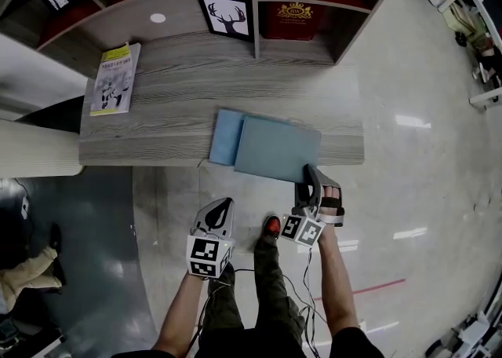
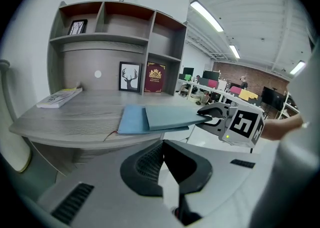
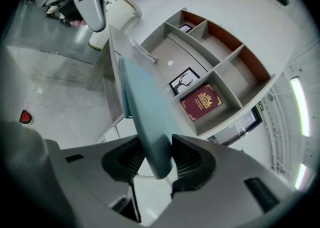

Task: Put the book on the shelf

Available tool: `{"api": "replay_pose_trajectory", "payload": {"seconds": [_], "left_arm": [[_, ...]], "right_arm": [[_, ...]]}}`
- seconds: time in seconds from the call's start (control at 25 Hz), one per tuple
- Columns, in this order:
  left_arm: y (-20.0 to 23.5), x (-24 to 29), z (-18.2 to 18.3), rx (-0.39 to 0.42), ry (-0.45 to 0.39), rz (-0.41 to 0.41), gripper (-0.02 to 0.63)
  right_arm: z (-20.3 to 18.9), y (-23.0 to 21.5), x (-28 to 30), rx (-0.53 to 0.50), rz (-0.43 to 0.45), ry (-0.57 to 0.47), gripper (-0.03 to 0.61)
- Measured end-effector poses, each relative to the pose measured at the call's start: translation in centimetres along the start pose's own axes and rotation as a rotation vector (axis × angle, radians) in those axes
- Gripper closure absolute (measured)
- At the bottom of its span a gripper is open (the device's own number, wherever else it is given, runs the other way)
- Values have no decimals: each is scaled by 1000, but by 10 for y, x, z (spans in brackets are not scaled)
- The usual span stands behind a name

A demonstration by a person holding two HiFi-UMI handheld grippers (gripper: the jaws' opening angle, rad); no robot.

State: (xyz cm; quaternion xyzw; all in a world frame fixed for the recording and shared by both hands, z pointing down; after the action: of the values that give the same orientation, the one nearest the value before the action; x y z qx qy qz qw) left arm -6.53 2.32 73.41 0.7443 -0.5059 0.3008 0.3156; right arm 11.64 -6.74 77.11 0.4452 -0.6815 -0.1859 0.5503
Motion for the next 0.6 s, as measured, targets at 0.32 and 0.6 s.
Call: {"api": "replay_pose_trajectory", "payload": {"seconds": [0.32,0.6], "left_arm": [[3,-19,17,-4,-33,20,606],[5,-34,29,-4,-53,28,606]], "right_arm": [[7,-14,-7,66,64,-36,445],[16,-28,-14,159,145,-42,484]]}}
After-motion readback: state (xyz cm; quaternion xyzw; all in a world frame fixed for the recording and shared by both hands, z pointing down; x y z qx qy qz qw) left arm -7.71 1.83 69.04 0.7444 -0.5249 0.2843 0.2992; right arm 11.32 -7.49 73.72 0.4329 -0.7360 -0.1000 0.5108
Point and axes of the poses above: the fingertips, and each gripper's own axes: x forward along the fingers, y to its left, z out of its top, the point moved 2 cm from there along -x, backward along the fingers, and after that the axes turned 13 degrees about y, right-handed, at the moved point
